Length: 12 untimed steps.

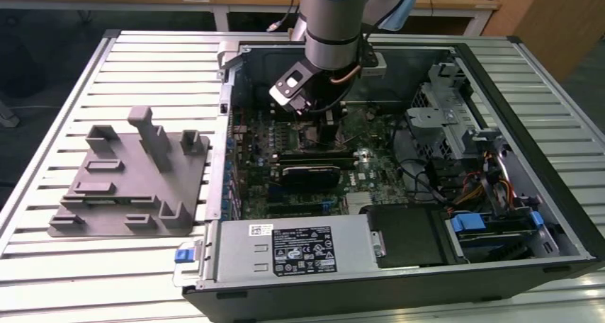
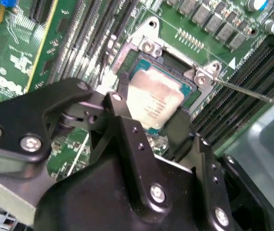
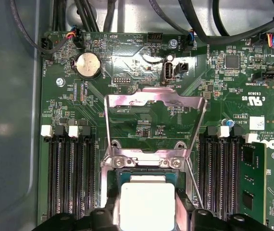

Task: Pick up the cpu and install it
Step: 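Place the cpu into insertion slot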

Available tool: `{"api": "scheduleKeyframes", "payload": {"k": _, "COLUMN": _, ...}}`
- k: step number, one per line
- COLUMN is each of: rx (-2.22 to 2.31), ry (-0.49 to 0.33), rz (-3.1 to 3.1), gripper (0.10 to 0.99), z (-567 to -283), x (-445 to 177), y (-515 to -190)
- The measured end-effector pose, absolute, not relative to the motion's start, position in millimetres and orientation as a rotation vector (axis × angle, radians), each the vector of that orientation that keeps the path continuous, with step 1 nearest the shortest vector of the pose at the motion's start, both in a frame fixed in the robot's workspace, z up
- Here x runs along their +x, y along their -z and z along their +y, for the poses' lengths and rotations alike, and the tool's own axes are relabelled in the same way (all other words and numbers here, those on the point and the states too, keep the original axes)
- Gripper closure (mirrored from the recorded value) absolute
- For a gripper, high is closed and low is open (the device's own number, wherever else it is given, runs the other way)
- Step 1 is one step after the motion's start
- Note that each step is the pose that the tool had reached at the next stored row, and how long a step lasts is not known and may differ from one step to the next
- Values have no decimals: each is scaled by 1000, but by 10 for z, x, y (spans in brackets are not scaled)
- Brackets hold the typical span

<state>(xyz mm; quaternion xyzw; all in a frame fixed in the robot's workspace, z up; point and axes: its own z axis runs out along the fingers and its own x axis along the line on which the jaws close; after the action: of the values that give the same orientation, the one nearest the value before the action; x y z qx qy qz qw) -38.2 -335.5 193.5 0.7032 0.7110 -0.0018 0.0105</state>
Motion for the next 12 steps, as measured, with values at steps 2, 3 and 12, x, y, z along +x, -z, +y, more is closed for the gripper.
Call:
{"api": "scheduleKeyframes", "payload": {"k": 2, "rx": 2194, "ry": 6, "rz": 2219, "gripper": 475, "z": -3355, "x": -382, "y": -1936}}
{"api": "scheduleKeyframes", "payload": {"k": 3, "rx": 2194, "ry": 6, "rz": 2219, "gripper": 475, "z": -3355, "x": -382, "y": -1936}}
{"api": "scheduleKeyframes", "payload": {"k": 12, "rx": 2194, "ry": 6, "rz": 2219, "gripper": 475, "z": -3355, "x": -382, "y": -1995}}
